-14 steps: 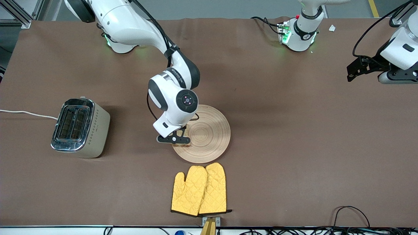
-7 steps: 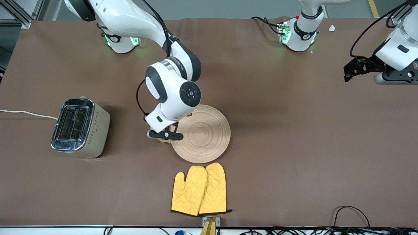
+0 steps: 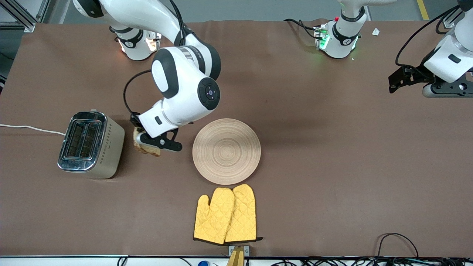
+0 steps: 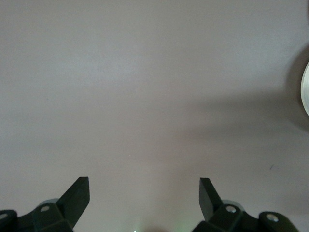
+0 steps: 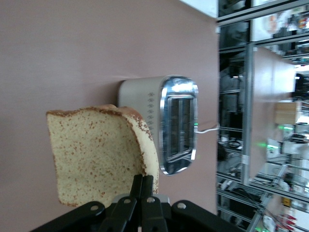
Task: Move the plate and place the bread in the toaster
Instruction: 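Lift the bread with the right gripper and carry it to the toaster, then lower the bread into the toaster slot with the right gripper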
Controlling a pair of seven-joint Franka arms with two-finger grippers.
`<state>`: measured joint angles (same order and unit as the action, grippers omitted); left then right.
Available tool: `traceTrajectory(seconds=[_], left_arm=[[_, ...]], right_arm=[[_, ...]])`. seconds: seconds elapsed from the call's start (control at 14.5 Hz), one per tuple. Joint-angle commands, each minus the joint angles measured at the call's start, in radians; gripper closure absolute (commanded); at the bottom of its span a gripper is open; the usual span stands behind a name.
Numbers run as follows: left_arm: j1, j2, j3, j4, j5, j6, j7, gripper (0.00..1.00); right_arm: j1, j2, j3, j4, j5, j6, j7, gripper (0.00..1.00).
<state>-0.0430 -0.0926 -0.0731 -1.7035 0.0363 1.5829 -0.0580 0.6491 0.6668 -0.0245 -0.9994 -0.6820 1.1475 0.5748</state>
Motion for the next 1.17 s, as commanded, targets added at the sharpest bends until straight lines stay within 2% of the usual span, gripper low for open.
traceTrajectory(seconds=[0.0,0.07,0.21,0.83,1.1], left_arm=[[-0.005,-0.003,0.0,0.002,-0.009,-0.006,0.015,0.0],[-0.006,0.001,0.0,0.004,-0.009,-0.001,0.015,0.0],[-0.009,0.007,-0.002,0.005,-0.009,0.002,0.015,0.0],[-0.009,0.01,-0.008,0.01,-0.009,0.002,0.015,0.0],[-0.005,0.007,-0.008,0.013,-0.001,0.002,0.003,0.0]], right_arm=[[-0.011,-0.016,-0.005,-0.021,-0.105,-0.043,-0.016,1.0],[-0.011,-0.016,-0.03,-0.027,-0.149,-0.061,-0.013,1.0],[-0.038,-0.015,-0.052,-0.048,-0.162,-0.069,-0.015,1.0],[-0.108,-0.018,-0.054,-0.202,-0.268,-0.037,-0.015,1.0],[-0.131,-0.111,-0.054,-0.358,-0.297,0.055,-0.015,1.0]])
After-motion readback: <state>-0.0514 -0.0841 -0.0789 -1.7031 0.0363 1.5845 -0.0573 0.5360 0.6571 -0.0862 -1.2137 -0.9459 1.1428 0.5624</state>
